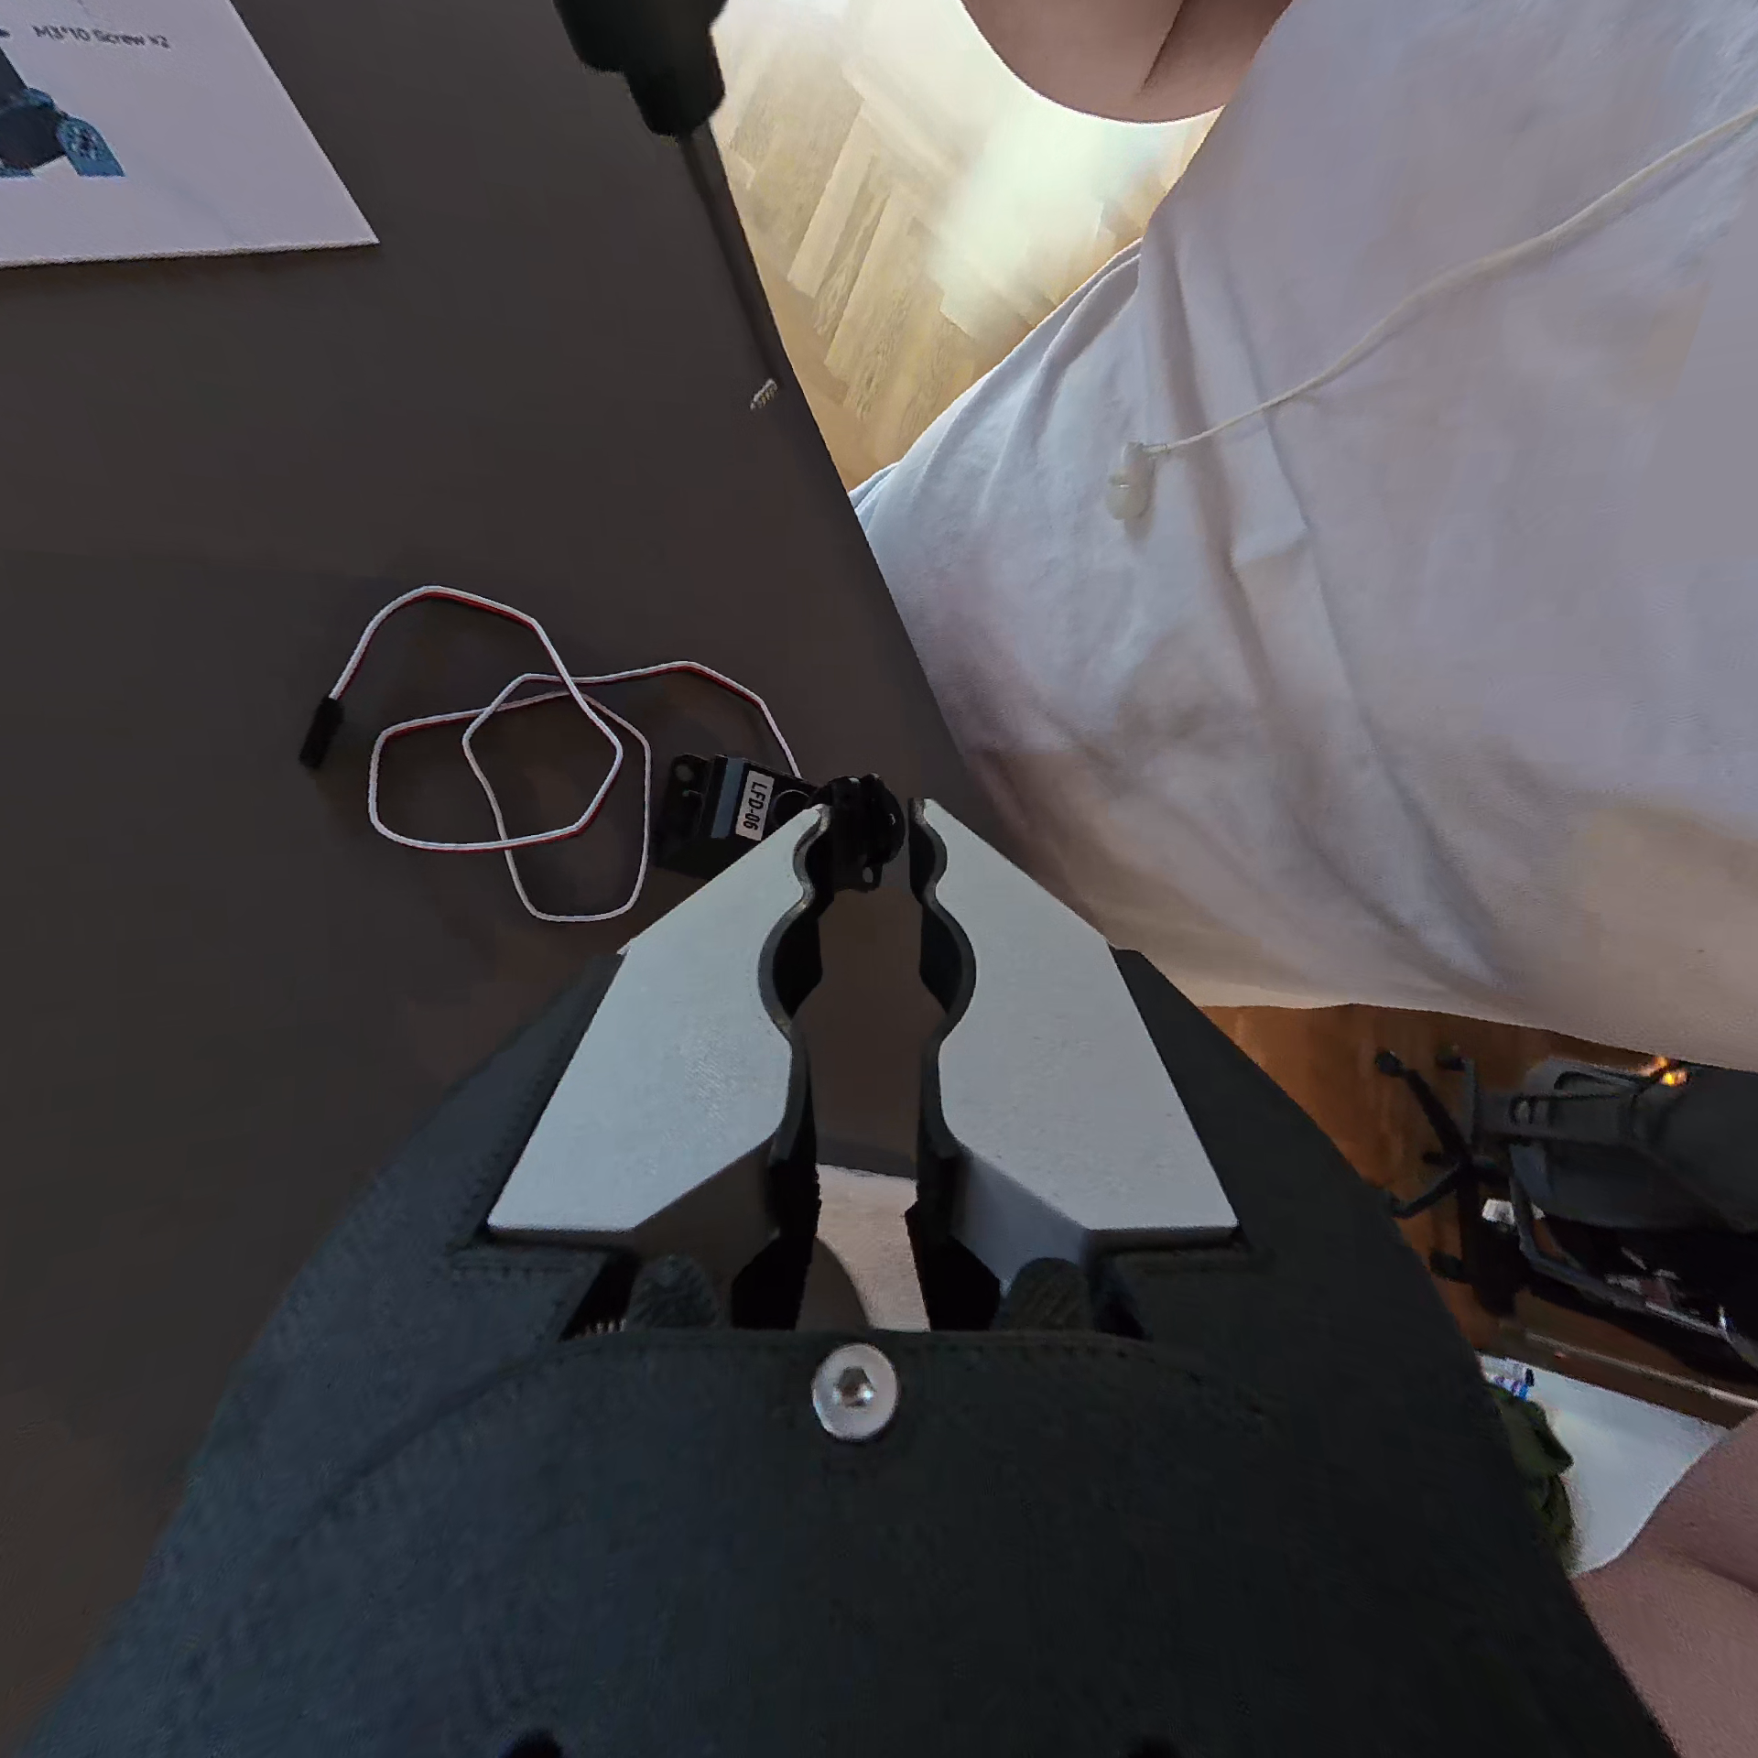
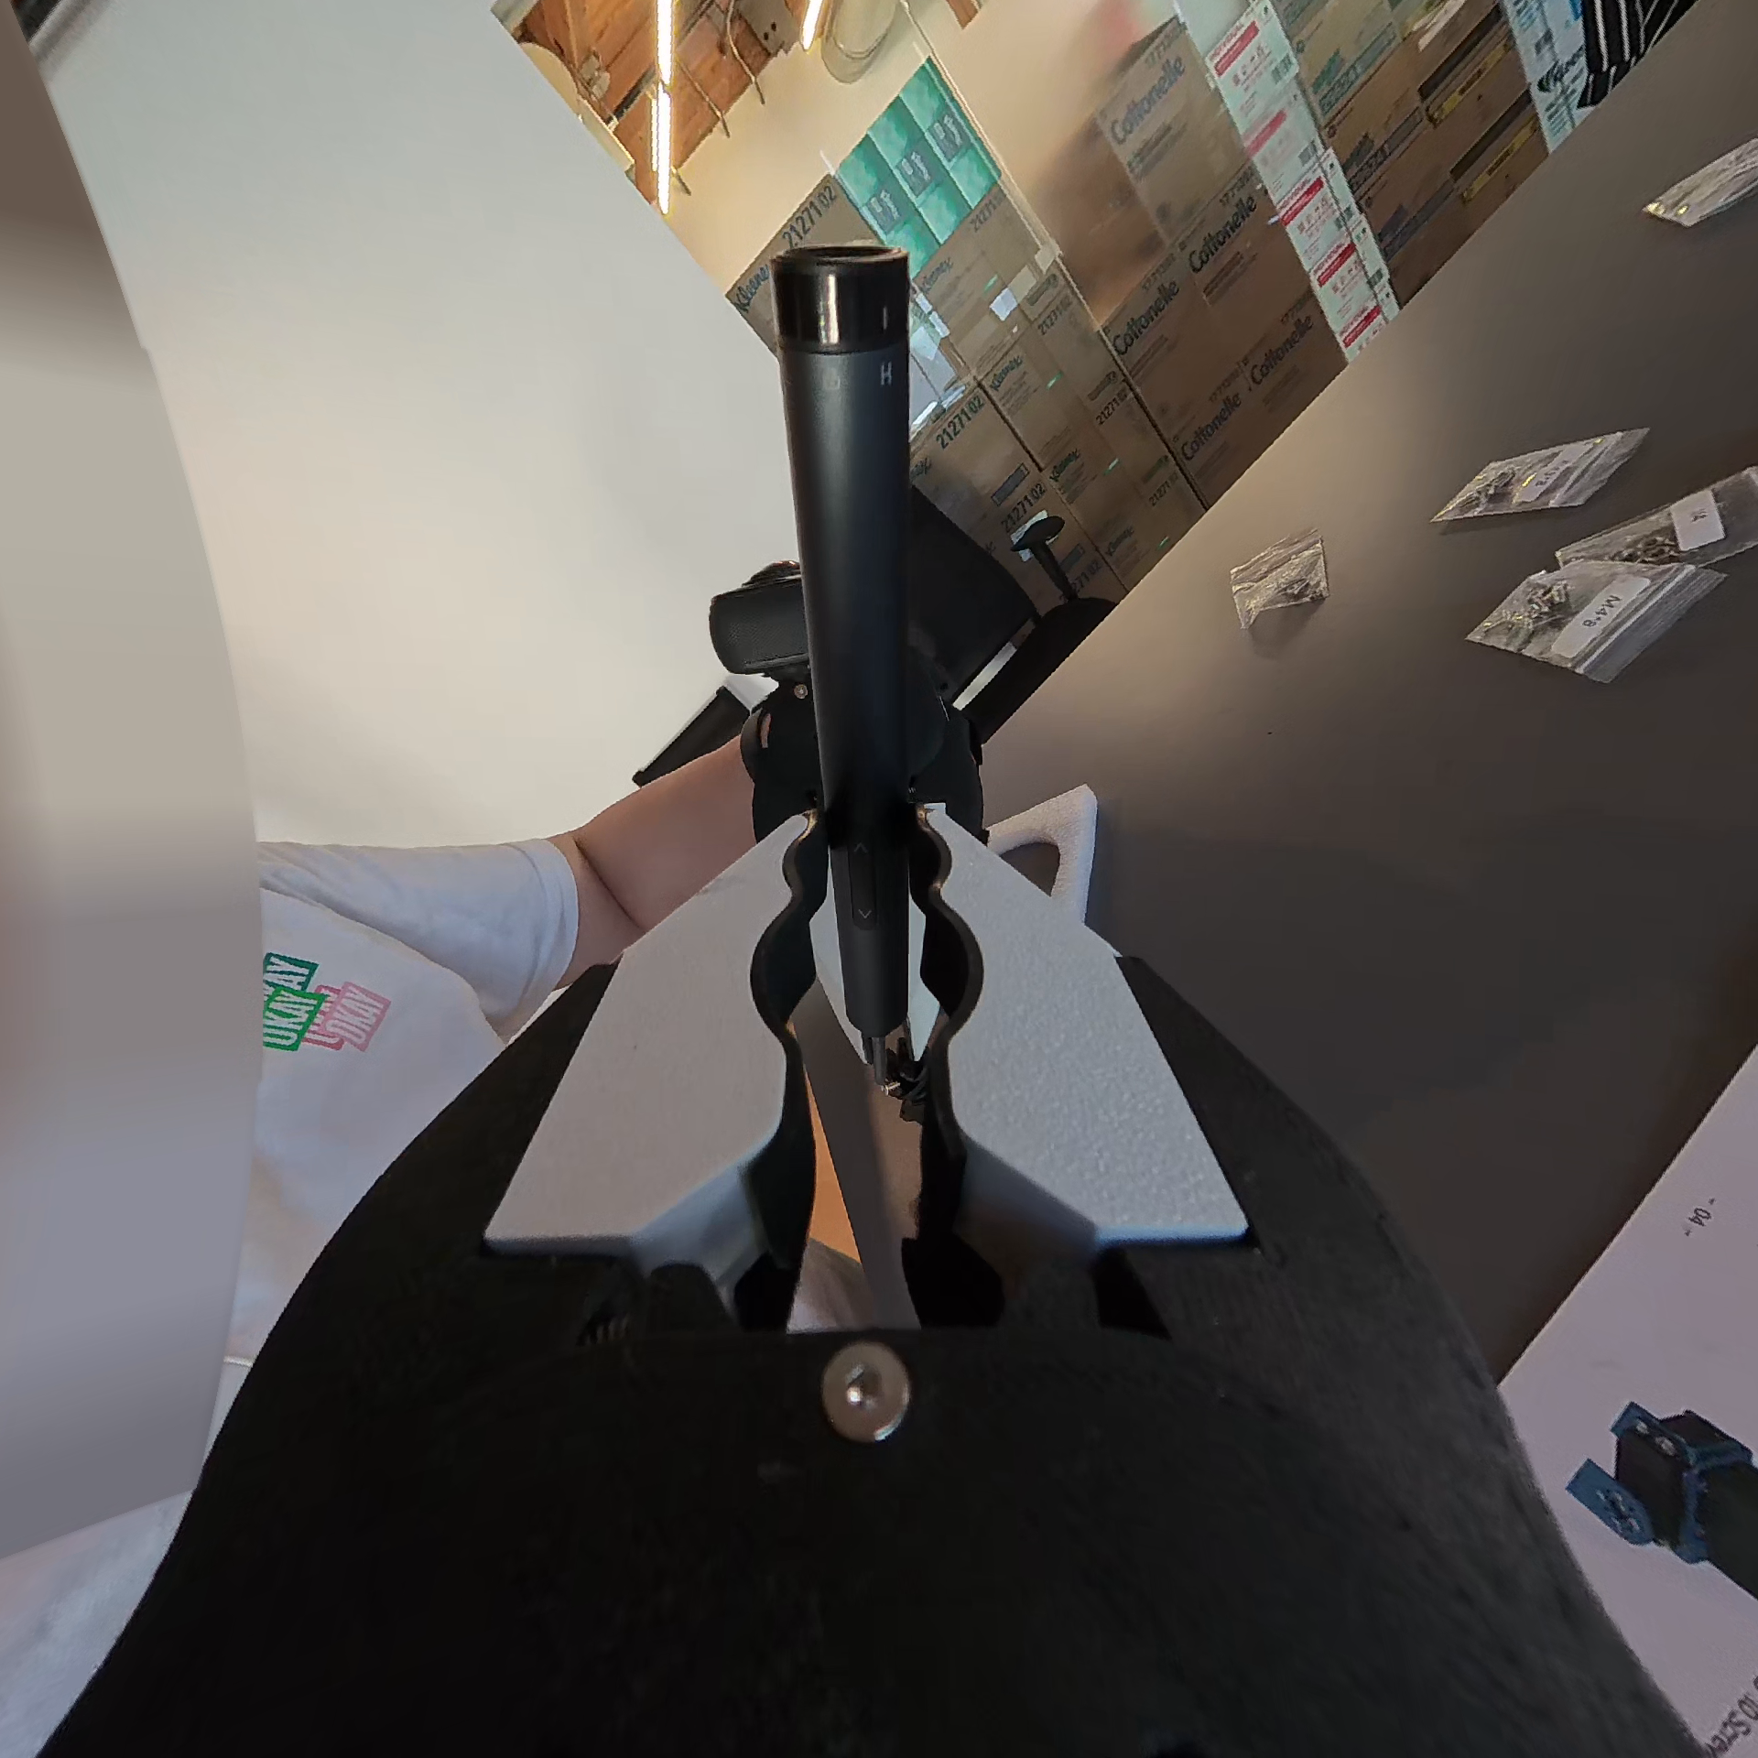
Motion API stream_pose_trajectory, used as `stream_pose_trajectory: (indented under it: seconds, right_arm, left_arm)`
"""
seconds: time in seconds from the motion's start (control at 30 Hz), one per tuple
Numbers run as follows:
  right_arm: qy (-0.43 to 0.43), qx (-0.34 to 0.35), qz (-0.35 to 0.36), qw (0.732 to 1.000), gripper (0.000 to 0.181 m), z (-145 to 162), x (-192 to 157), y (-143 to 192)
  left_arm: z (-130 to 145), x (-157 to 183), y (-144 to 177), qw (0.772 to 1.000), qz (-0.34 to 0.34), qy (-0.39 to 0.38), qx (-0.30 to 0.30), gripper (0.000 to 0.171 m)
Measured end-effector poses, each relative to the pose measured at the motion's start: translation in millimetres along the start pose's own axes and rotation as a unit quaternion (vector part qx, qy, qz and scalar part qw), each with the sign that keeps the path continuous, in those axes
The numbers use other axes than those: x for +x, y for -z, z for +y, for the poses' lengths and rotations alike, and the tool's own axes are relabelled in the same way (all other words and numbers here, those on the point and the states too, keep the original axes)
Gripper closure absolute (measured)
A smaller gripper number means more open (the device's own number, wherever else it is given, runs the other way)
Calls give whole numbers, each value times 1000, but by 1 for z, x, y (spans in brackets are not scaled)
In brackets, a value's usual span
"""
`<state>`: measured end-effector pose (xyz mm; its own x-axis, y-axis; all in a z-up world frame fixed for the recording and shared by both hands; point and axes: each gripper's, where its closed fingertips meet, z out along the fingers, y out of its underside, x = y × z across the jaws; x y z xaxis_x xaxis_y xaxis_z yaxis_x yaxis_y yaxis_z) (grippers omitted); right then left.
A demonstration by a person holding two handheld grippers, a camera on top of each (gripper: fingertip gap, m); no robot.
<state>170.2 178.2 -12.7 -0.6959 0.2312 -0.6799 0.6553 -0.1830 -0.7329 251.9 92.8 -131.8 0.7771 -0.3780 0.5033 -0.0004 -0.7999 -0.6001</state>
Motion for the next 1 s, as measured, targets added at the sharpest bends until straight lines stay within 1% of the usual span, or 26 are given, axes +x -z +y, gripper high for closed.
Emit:
stream_pose_trajectory:
  seconds: [0.23,0.4,0.6,0.67,0.8,0.87,1.0]
  right_arm:
    - [-3,-12,-5,1000,166,2,3,-4]
    - [-1,-17,-8,1000,166,3,2,-6]
    - [-2,-21,-8,1000,166,4,3,-7]
    - [-3,-22,-8,1000,166,4,3,-7]
    - [-4,-24,-6,1000,166,6,3,-8]
    - [-5,-24,-5,1000,166,6,4,-9]
    - [-4,-22,-4,1000,166,6,3,-10]
  left_arm:
    - [0,3,-1,1000,15,17,5,158]
    - [-2,2,1,1000,7,18,12,155]
    - [-7,3,12,998,3,23,56,151]
    - [-6,2,17,997,-10,26,74,147]
    - [-5,0,24,990,-37,30,130,136]
    - [-3,1,24,987,-55,26,150,134]
    - [4,-1,19,979,-120,1,165,131]
